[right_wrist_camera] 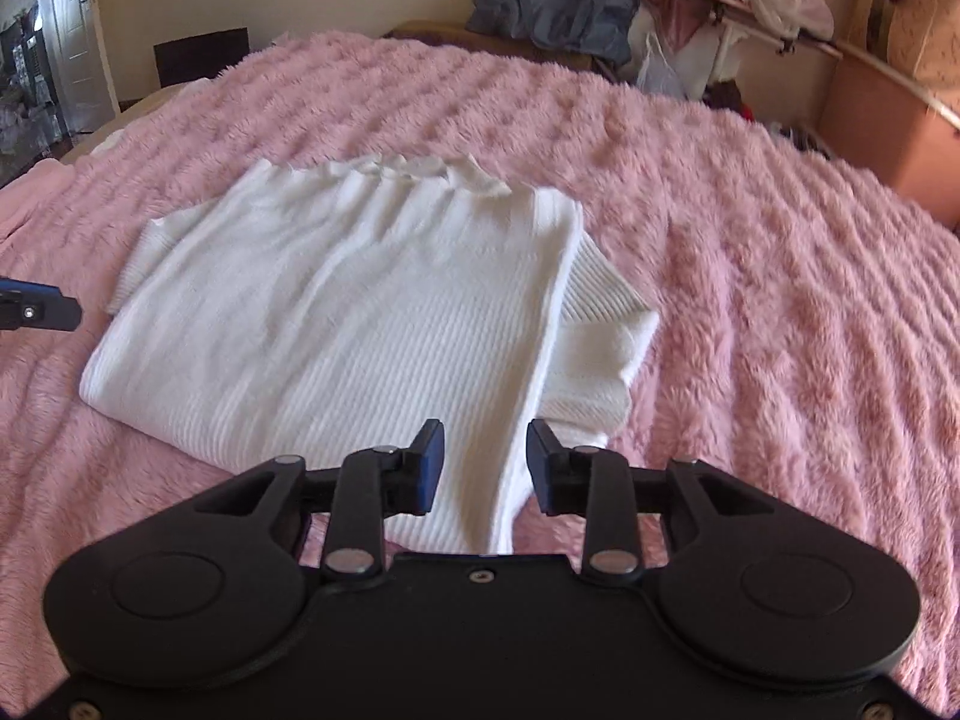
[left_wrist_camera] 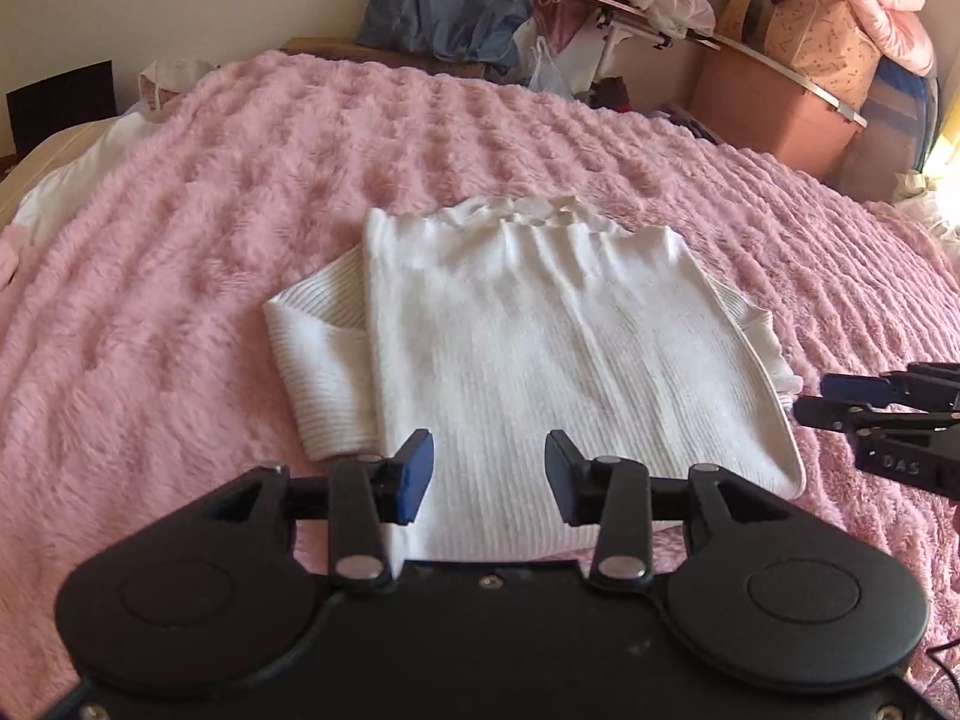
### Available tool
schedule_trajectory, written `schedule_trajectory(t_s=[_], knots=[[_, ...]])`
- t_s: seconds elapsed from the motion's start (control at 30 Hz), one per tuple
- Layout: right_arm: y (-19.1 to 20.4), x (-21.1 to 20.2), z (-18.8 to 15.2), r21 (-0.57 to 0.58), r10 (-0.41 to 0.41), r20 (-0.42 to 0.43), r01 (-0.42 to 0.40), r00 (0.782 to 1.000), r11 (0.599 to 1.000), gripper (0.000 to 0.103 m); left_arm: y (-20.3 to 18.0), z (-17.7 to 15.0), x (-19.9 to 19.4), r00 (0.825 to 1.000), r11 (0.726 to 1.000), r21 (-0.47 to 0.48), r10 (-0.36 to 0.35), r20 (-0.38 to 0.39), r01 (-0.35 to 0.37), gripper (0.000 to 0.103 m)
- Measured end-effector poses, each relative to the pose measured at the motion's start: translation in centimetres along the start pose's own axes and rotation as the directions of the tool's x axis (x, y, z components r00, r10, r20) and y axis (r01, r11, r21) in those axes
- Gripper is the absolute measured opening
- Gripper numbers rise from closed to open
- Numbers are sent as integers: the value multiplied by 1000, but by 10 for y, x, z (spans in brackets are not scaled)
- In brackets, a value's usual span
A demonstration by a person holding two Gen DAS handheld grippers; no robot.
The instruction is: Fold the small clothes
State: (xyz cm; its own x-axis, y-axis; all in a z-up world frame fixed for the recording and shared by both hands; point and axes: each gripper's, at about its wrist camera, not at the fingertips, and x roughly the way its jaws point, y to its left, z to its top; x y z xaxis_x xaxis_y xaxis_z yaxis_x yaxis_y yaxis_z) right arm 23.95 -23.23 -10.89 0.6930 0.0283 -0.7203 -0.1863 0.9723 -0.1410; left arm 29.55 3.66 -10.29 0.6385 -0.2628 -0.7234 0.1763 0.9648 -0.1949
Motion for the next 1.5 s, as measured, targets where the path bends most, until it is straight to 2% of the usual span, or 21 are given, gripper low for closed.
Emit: schedule_trajectory(t_s=[0.1,0.17,0.3,0.37,0.43,0.57,0.77,0.87,1.0,1.13,1.2,1.33,1.4,1.5], knots=[[25,5,7,-41,17,10,-16,1000,999,33,-23,-1,19,1000,1000,14,8,-13,-8,43],[32,13,9,-14,31,0,-31,1000,999,33,-31,-3,34,999,1000,7,24,-33,-24,43],[40,33,2,50,11,-37,-9,999,999,33,-31,-18,59,995,997,-60,34,-97,-40,42],[40,42,-3,59,-4,-58,7,998,998,33,-24,-24,71,990,994,-101,35,-134,-49,42],[38,49,-10,64,-18,-78,23,997,998,33,-19,-30,76,988,993,-101,49,-144,-64,42],[23,60,-25,79,-45,-108,54,993,995,33,-7,-38,85,988,992,-117,28,-155,-46,44],[6,68,-38,133,-3,-115,18,993,991,34,-7,-46,90,988,993,-106,29,-154,-46,46],[8,64,-33,135,1,-113,14,994,991,36,-14,-35,80,989,995,-91,35,-144,-48,42],[1,46,-14,163,2,-27,3,1000,987,36,-20,-2,60,999,998,-56,23,-43,-25,43],[-16,51,12,177,-43,29,37,999,983,36,-15,31,66,999,998,-47,35,21,-34,44],[-27,62,22,198,-42,45,32,998,980,37,-8,43,80,998,997,-57,52,19,-51,44],[-39,89,29,215,12,32,-19,999,976,35,9,52,108,998,992,-114,56,-41,-60,44],[-41,103,27,220,-8,-4,9,1000,976,34,15,49,119,995,991,-107,75,-60,-81,43],[-44,114,22,223,-9,-17,13,1000,975,34,22,43,130,996,991,-117,60,-65,-67,45]])
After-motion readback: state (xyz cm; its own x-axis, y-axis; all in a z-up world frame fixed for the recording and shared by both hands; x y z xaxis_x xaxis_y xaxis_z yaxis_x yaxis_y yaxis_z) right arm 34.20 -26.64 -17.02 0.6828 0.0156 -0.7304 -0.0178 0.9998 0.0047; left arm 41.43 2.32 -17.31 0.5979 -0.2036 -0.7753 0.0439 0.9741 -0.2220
